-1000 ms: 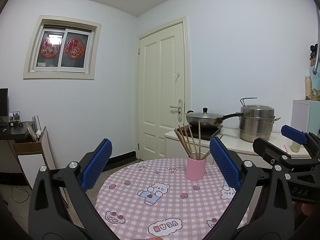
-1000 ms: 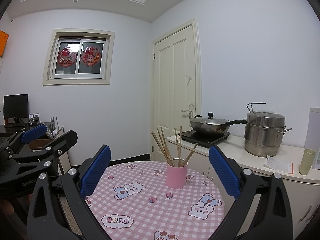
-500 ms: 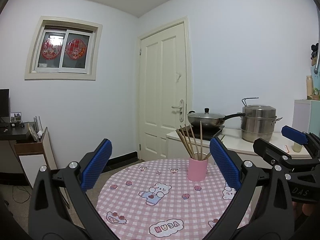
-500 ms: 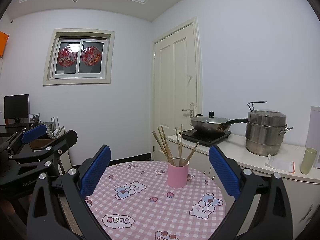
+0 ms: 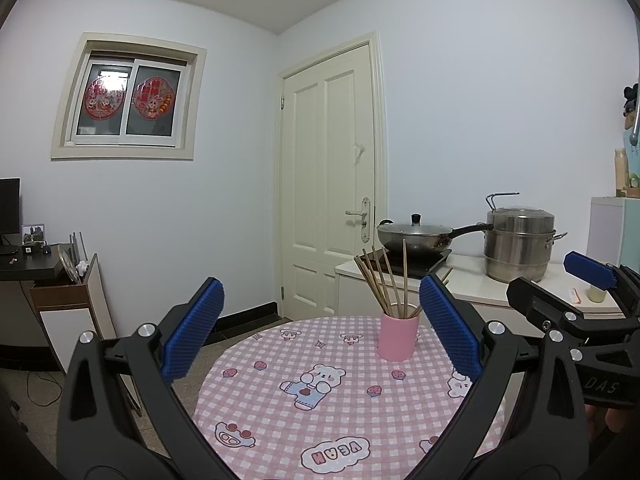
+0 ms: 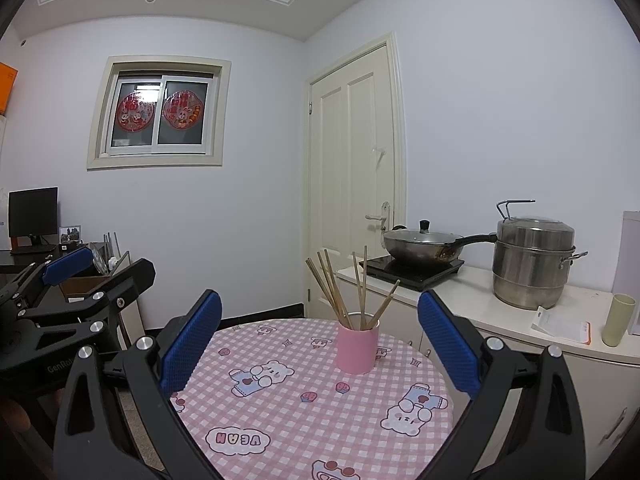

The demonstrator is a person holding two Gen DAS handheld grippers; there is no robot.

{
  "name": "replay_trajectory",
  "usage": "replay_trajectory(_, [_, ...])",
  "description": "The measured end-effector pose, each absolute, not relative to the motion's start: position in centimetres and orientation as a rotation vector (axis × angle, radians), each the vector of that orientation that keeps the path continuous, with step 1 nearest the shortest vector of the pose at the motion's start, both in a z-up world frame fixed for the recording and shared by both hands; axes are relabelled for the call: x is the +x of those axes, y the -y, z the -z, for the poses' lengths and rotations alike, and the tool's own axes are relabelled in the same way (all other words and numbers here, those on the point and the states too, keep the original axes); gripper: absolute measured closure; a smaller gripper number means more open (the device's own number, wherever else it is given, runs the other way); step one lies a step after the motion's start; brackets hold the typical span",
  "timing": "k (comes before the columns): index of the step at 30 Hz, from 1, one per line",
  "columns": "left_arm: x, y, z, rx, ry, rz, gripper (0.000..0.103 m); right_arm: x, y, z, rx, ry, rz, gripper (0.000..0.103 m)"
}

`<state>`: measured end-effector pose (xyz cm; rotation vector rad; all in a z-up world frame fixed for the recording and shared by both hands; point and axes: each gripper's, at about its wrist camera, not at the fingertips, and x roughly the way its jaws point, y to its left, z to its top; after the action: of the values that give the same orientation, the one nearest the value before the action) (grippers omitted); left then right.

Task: Organize utensils

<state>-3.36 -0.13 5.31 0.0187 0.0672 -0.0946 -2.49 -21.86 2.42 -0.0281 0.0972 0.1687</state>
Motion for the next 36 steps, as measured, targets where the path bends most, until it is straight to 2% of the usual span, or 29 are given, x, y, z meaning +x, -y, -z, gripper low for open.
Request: replay_trajectory(36, [-3.55,0.52,-5.11,0.028,-0.068,0.098,0.007,-2.23,22.49,-2.01,-0.012,-0.104,-0.165,0.008])
